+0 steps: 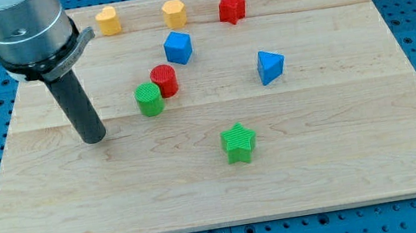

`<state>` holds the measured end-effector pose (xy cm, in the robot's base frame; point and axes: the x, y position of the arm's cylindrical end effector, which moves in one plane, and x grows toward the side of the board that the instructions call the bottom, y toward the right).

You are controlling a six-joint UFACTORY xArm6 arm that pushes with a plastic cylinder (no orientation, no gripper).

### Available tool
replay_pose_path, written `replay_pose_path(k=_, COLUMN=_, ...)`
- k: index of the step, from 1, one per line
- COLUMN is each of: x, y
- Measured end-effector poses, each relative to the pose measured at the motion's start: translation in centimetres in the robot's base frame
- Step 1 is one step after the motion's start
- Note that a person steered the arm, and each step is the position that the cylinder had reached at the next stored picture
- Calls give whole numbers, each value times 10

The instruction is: Arrange the green blocks diagonally

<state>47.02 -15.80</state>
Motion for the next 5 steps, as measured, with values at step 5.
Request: replay_pose_path(k=5, x=-52, y=60)
